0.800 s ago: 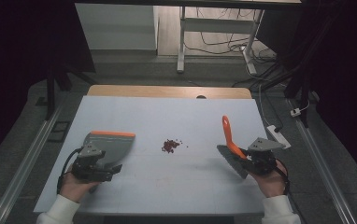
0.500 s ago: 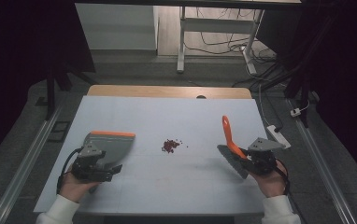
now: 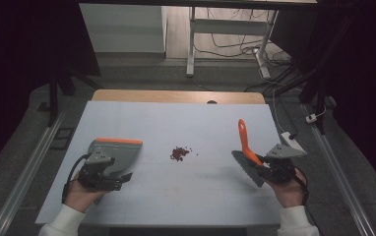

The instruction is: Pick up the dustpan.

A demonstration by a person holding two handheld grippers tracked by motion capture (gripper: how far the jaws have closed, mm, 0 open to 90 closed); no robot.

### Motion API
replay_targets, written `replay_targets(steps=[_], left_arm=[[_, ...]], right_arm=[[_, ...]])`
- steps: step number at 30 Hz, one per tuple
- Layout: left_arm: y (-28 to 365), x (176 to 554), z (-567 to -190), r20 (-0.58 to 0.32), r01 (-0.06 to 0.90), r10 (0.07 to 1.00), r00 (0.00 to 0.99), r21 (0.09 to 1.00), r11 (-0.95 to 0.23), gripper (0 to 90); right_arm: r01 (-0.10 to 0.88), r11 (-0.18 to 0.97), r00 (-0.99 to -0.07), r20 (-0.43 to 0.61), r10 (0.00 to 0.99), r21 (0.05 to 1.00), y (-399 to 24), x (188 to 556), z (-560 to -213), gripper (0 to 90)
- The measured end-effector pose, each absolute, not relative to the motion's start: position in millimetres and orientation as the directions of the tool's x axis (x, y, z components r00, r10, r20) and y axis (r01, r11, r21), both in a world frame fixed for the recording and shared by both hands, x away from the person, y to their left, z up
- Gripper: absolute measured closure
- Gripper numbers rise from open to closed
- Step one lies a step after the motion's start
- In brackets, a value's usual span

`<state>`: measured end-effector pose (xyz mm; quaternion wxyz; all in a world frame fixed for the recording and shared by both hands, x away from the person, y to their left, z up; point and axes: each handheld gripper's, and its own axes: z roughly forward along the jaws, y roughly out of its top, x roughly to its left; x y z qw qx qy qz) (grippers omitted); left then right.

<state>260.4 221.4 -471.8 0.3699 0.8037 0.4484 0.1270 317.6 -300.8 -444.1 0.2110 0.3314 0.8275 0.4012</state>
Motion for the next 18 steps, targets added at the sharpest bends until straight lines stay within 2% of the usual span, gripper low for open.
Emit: replay_targets(steps=[10, 15, 18], left_arm=[[218, 258, -458, -0.113, 0.653, 0.836, 0.538, 0.682, -0.328, 16.0], [229, 254, -458, -0.122, 0.670, 0.850, 0.513, 0.675, -0.308, 16.9], [240, 249, -454, -0.089, 0.681, 0.876, 0.474, 0.668, -0.301, 17.4]], right_arm=[[0.371, 0.459, -0.696, -0.085, 0.713, 0.807, -302, 318, -443, 69.3], [0.377, 0.451, -0.691, -0.079, 0.718, 0.809, -301, 319, -444, 69.3], [0.379, 0.456, -0.691, -0.082, 0.718, 0.805, -301, 319, -445, 69.3]])
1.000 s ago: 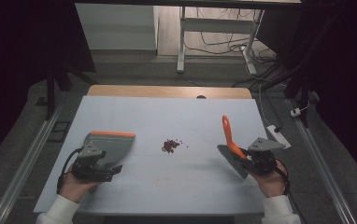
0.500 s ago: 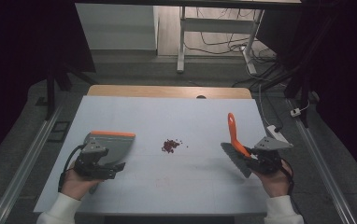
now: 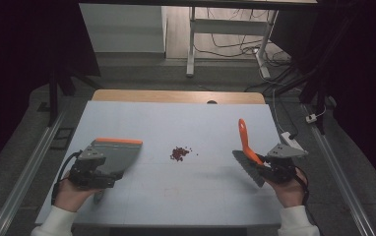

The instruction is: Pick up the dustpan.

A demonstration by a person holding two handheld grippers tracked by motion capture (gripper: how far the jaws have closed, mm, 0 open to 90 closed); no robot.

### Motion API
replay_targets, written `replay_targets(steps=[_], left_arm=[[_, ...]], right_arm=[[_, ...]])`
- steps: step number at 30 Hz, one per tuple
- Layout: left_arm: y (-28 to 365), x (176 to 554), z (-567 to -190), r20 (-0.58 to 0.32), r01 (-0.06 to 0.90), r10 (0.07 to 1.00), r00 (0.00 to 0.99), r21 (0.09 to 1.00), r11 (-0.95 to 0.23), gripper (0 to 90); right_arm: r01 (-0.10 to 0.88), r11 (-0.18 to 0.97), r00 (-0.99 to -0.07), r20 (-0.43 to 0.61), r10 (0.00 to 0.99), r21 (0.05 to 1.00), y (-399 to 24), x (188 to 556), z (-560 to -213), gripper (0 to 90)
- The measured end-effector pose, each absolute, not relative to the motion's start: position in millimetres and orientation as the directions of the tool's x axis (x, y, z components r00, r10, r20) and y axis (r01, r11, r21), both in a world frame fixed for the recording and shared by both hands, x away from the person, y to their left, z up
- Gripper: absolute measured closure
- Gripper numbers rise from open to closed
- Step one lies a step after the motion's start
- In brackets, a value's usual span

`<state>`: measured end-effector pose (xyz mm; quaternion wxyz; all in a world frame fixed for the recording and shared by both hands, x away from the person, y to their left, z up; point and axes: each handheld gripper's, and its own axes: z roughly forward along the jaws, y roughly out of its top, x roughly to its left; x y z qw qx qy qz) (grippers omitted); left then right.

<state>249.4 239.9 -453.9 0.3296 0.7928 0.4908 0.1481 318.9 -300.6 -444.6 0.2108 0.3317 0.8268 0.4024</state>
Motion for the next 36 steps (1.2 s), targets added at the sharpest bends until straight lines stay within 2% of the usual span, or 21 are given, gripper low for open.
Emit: replay_targets(steps=[3, 9, 12, 16, 26, 36], left_arm=[[247, 241, -446, -0.051, 0.691, 0.895, 0.442, 0.656, -0.304, 18.0], [258, 231, -440, -0.075, 0.703, 0.908, 0.412, 0.660, -0.265, 18.1], [268, 231, -442, -0.055, 0.751, 0.934, 0.353, 0.612, -0.248, 18.3], [279, 232, -445, -0.063, 0.771, 0.947, 0.315, 0.600, -0.216, 18.3], [281, 246, -471, -0.178, 0.830, 0.943, 0.281, 0.538, -0.146, 18.6], [267, 260, -496, -0.227, 0.870, 0.929, 0.291, 0.466, -0.159, 19.5]], right_arm=[[0.378, 0.462, -0.695, -0.084, 0.714, 0.802, -300, 319, -445, 69.3], [0.378, 0.461, -0.695, -0.082, 0.714, 0.803, -299, 319, -445, 69.4], [0.379, 0.463, -0.698, -0.081, 0.711, 0.801, -299, 319, -446, 69.4], [0.380, 0.460, -0.698, -0.078, 0.712, 0.803, -299, 319, -444, 69.4], [0.383, 0.468, -0.699, -0.081, 0.710, 0.796, -299, 320, -447, 69.5], [0.387, 0.473, -0.698, -0.083, 0.711, 0.792, -297, 321, -448, 69.5]])
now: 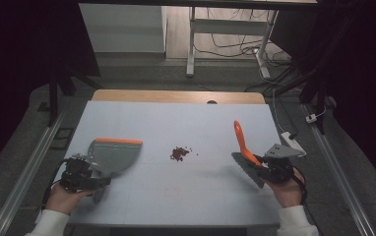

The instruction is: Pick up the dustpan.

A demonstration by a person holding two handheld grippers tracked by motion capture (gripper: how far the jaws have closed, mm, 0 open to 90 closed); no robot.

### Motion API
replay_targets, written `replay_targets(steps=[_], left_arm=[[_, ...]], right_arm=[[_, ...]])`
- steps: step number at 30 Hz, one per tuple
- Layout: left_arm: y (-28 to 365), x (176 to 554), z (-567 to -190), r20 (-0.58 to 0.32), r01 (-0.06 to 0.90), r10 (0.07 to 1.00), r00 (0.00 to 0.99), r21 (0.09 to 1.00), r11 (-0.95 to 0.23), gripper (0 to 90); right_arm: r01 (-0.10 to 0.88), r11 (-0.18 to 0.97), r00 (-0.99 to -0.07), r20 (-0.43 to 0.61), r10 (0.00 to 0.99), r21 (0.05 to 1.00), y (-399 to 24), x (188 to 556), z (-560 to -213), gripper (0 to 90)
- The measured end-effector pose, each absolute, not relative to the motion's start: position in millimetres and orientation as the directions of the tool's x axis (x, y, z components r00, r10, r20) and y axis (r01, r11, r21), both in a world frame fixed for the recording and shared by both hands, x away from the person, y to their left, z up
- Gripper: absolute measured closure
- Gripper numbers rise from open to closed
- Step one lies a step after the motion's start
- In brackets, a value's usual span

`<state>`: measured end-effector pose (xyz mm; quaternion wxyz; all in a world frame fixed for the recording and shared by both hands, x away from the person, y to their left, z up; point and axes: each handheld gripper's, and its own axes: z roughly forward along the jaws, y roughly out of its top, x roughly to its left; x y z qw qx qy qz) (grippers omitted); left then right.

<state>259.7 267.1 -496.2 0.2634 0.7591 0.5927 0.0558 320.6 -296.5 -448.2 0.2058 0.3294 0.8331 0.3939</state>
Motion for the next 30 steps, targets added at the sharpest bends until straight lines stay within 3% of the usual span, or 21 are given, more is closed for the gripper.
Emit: replay_targets(steps=[9, 25, 30], left_arm=[[259, 270, -513, -0.245, 0.885, 0.925, 0.289, 0.437, -0.161, 22.5], [259, 275, -523, -0.269, 0.882, 0.930, 0.250, 0.460, -0.104, 52.4], [262, 275, -523, -0.287, 0.883, 0.927, 0.241, 0.462, -0.086, 55.8]], right_arm=[[0.383, 0.479, -0.701, -0.089, 0.708, 0.790, -296, 321, -448, 69.5], [0.373, 0.471, -0.700, -0.090, 0.708, 0.799, -295, 319, -444, 69.6], [0.371, 0.479, -0.705, -0.095, 0.703, 0.795, -295, 319, -446, 69.6]])
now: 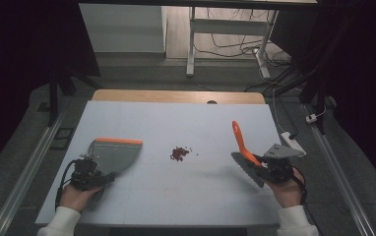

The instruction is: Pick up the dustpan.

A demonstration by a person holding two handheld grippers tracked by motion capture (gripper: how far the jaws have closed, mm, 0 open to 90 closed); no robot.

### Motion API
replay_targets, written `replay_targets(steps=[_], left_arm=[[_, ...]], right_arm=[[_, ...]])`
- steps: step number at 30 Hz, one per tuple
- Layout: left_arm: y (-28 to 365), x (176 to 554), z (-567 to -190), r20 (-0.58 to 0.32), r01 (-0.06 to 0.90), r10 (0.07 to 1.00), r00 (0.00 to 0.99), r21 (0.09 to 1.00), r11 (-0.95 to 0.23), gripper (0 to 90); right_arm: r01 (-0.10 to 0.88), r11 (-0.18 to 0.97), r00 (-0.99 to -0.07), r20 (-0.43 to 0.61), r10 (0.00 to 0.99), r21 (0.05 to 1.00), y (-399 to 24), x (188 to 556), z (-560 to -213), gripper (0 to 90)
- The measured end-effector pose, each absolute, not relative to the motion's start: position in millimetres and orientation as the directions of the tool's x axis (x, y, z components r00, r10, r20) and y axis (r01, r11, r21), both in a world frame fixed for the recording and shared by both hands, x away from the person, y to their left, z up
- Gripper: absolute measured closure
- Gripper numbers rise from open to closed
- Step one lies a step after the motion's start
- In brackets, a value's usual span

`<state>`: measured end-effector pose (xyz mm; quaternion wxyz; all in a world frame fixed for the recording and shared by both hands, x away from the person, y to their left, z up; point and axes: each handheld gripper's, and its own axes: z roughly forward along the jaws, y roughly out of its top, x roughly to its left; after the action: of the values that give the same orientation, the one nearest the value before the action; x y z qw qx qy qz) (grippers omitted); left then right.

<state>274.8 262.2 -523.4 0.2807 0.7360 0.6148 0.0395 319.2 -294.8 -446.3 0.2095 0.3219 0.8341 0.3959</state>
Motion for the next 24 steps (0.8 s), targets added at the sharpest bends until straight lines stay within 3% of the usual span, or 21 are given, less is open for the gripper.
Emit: replay_targets(steps=[8, 24], left_arm=[[269, 274, -523, -0.290, 0.879, 0.933, 0.213, 0.474, -0.054, 61.2], [287, 267, -519, -0.284, 0.828, 0.925, 0.251, 0.559, -0.053, 62.2]], right_arm=[[0.372, 0.483, -0.706, -0.096, 0.701, 0.793, -295, 320, -447, 69.6], [0.371, 0.481, -0.704, -0.097, 0.703, 0.794, -296, 319, -447, 69.6]])
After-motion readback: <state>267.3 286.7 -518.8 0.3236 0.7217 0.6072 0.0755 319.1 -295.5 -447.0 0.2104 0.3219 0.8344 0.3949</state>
